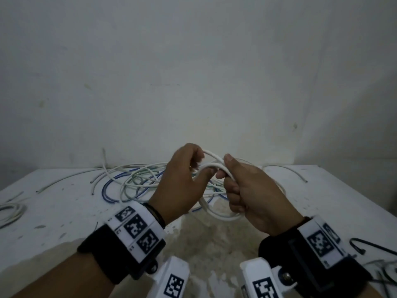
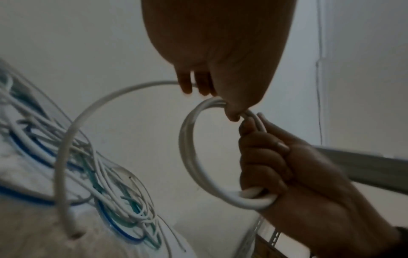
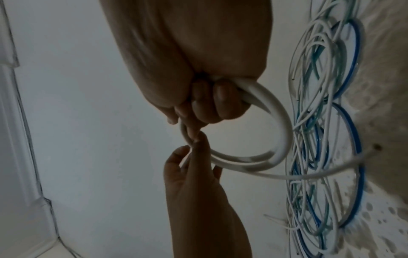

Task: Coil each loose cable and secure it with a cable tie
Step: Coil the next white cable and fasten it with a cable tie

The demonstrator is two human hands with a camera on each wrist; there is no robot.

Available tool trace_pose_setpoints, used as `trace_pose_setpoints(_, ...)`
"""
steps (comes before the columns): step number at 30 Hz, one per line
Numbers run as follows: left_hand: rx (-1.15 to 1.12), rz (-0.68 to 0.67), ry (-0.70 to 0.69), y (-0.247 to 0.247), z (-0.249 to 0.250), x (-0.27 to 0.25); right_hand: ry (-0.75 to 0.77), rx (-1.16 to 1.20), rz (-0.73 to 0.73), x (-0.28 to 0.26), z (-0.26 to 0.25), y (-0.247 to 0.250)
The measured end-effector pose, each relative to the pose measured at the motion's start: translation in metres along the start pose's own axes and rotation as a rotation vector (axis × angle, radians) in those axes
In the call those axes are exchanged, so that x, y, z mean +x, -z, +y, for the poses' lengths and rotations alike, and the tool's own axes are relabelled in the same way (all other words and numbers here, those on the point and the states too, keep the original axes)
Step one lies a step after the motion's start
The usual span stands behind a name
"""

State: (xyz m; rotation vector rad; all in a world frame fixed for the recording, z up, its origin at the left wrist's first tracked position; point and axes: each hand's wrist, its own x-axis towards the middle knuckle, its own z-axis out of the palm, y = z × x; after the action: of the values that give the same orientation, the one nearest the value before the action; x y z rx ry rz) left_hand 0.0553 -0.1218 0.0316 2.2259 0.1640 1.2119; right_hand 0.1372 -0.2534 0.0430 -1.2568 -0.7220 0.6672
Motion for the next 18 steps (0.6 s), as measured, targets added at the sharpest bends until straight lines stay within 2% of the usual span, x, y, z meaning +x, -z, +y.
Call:
trace_pose_setpoints(1, 0.117, 0.044, -0.12, 0.002, -0.001, 0.001, -0.004, -0.025, -0.001, -0.001, -0.002, 0.0)
trace_pose_setpoints(3, 0.201, -0.033, -0.264, 0.009, -0.004, 0.005, -0.009, -0.074, -0.007, -0.002, -0.005, 0.002)
trace_pose_setpoints(4, 0.16, -0.13, -0.246, 0.013, -0.005, 0.007, -0.01, -0.088, -0.01, -0.003, -0.006, 0.003)
trace_pose_setpoints(5, 0.081, -0.238, -0.171, 0.017, -0.002, 0.01, -0.012, -0.092, -0.01, -0.003, -0.006, 0.004)
trace_pose_setpoints(7, -0.105, -0.399, 0.041, 0.023, 0.001, 0.014, -0.019, -0.085, -0.007, -0.004, -0.007, 0.008)
trace_pose_setpoints(9, -0.255, -0.414, 0.195, 0.027, 0.001, 0.015, -0.041, -0.064, -0.009, -0.005, -0.008, 0.012)
trace_pose_setpoints(11, -0.294, -0.383, 0.266, 0.029, -0.001, 0.015, -0.062, -0.035, -0.031, -0.005, -0.008, 0.015)
trace_pose_setpoints(15, -0.212, -0.296, 0.259, 0.029, -0.003, 0.017, -0.044, 0.022, -0.067, -0.005, -0.006, 0.015)
trace_pose_setpoints(18, -0.211, -0.334, 0.287, 0.03, -0.009, 0.017, -0.026, 0.029, -0.057, -0.005, -0.006, 0.013)
